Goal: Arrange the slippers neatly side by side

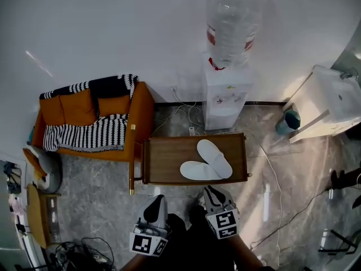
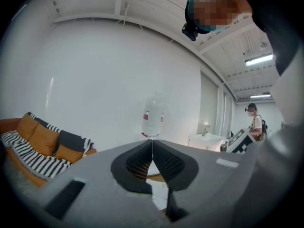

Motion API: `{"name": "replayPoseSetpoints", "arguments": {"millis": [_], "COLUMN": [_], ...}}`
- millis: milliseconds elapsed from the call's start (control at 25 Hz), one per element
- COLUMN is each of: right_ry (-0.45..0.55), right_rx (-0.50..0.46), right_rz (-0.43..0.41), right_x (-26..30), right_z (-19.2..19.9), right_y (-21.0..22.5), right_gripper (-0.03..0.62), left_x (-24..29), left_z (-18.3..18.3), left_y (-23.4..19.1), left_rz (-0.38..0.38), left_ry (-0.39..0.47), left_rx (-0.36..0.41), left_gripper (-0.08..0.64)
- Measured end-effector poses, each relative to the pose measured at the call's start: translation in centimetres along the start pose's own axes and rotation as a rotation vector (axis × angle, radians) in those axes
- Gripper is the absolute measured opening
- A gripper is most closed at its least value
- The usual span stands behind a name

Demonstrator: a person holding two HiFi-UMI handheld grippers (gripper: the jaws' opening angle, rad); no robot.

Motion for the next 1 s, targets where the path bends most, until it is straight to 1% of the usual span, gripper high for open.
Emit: {"name": "replayPoseSetpoints", "arguments": {"millis": [120, 200, 280, 400, 440, 480, 520, 640, 760, 1000], "right_ry": [-0.066, -0.097, -0.13, -0.201, -0.227, -0.253, -0.277, -0.346, -0.405, -0.557], "right_rx": [0.001, -0.002, 0.005, 0.031, 0.045, 0.057, 0.066, 0.102, 0.146, 0.165], "right_rz": [-0.038, -0.04, -0.036, -0.03, -0.03, -0.029, -0.027, -0.006, 0.004, 0.025], "right_x": [1.6, 2.8, 4.4, 6.8, 7.5, 8.3, 9.0, 10.9, 13.1, 17.5], "right_z": [1.0, 1.6, 2.5, 5.0, 5.8, 6.5, 7.1, 8.9, 10.7, 15.4], "right_y": [1.1, 1.8, 2.5, 3.2, 3.4, 3.5, 3.7, 4.3, 4.8, 5.8], "right_gripper": [0.015, 0.015, 0.017, 0.031, 0.043, 0.07, 0.078, 0.086, 0.086, 0.094], "left_x": [1.5, 2.6, 3.7, 5.4, 6.0, 6.6, 7.2, 9.0, 10.6, 12.7], "left_z": [0.8, 1.0, 1.2, 1.6, 1.6, 1.5, 1.5, 1.4, 1.4, 2.3], "left_y": [-0.3, -0.9, -1.6, -2.6, -2.9, -3.1, -3.3, -4.1, -5.1, -7.9], "left_rz": [-0.033, -0.054, -0.053, -0.032, -0.02, -0.005, 0.011, 0.055, 0.075, 0.101], "left_ry": [-0.037, -0.05, -0.055, -0.064, -0.066, -0.068, -0.069, -0.081, -0.093, -0.132], "left_rx": [0.012, 0.025, 0.032, 0.019, 0.017, 0.018, 0.021, 0.027, 0.015, -0.01], "left_gripper": [0.017, 0.017, 0.017, 0.017, 0.017, 0.017, 0.017, 0.017, 0.017, 0.017]}}
Point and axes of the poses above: the fingertips, and each gripper's own axes: x forward along the fingers, y to its right, z out of its underside, the point moved 1 cm from there along -x, backward along the fingers, and after that the axes turned 5 degrees about -x, right-handed, at the moved point
